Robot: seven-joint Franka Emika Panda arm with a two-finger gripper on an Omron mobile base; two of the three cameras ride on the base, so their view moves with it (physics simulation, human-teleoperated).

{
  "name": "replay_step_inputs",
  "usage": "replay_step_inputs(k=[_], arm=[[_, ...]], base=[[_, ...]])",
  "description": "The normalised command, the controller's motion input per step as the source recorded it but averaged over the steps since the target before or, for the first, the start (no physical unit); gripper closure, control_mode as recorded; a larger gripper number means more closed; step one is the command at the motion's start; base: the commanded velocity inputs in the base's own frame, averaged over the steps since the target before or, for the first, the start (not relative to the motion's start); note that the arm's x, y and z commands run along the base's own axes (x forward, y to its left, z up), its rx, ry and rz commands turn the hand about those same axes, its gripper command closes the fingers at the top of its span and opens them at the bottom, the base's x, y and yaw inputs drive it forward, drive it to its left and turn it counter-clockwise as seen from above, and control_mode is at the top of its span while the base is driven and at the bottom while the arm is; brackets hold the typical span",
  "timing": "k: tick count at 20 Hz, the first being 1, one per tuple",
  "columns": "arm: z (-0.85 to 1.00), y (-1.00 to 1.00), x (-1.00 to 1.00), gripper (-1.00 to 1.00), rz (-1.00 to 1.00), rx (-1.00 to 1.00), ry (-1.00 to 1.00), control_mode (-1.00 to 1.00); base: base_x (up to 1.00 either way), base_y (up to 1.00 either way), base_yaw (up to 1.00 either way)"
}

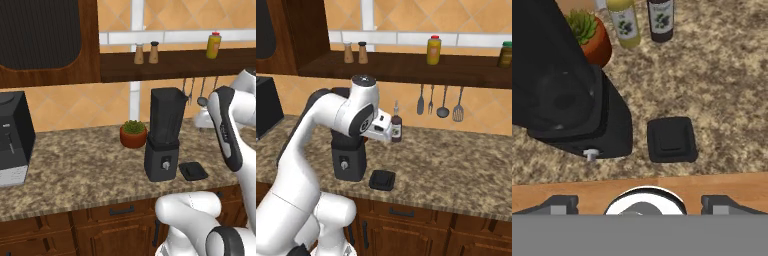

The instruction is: Close the lid blender by securely placing the lid on top.

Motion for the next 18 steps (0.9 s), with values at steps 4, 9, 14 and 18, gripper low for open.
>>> replay_step_inputs(k=[4, 9, 14, 18], arm=[[-0.99, -0.58, 0.06, -1.00, -0.02, 0.00, 0.16, -1.00], [-1.00, -0.17, 0.01, -1.00, 0.01, -0.04, 0.12, -1.00], [-0.71, 0.00, 0.10, -1.00, 0.03, 0.00, -0.02, -1.00], [-0.46, 0.00, 0.20, -1.00, 0.04, 0.00, -0.03, -1.00]], base=[[0.00, 0.00, 0.00], [0.00, 0.00, 0.00], [0.00, 0.00, 0.00], [0.00, 0.00, 0.00]])
